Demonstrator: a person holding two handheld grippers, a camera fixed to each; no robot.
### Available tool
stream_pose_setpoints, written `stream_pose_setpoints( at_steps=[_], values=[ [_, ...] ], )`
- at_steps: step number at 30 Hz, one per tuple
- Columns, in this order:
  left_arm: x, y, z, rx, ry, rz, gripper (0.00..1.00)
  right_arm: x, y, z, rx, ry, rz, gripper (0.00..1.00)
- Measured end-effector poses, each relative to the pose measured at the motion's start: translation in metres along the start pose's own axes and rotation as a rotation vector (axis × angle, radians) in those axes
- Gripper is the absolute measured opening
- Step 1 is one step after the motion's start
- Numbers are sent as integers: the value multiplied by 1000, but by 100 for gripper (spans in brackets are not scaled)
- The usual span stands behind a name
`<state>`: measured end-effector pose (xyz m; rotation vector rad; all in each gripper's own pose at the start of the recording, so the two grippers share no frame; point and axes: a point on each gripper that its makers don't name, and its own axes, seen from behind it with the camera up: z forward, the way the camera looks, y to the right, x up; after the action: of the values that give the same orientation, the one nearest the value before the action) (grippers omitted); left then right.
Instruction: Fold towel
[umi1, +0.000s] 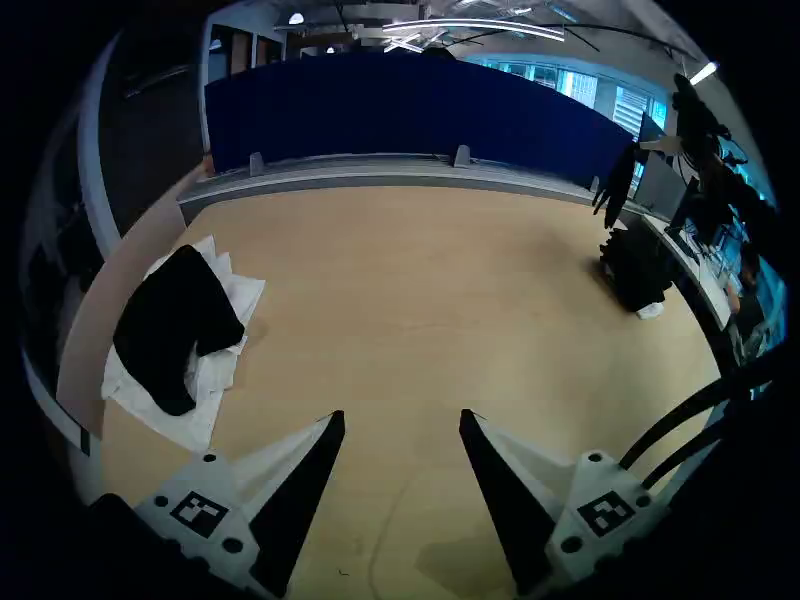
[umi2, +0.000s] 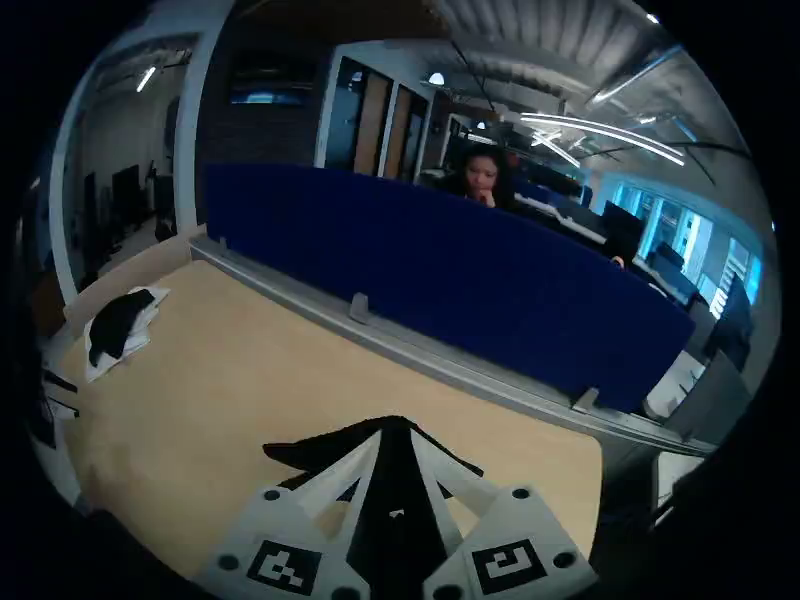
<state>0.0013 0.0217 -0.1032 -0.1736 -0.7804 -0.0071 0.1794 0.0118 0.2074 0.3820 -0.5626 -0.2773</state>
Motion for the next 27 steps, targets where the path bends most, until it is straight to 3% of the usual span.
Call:
stream_pose_setpoints(
  at_steps=[9,15,27],
  values=[
    [-3,-2,0,1,-5,4,85,-21,13,-5,-18,-31,17,6],
    [0,1,-1,-2,-4,9,85,-43,14,-23,-30,-46,32,6],
    [5,11,-2,-22,-2,21,85,-149,25,-62,-78,-140,163,6]
  ],
)
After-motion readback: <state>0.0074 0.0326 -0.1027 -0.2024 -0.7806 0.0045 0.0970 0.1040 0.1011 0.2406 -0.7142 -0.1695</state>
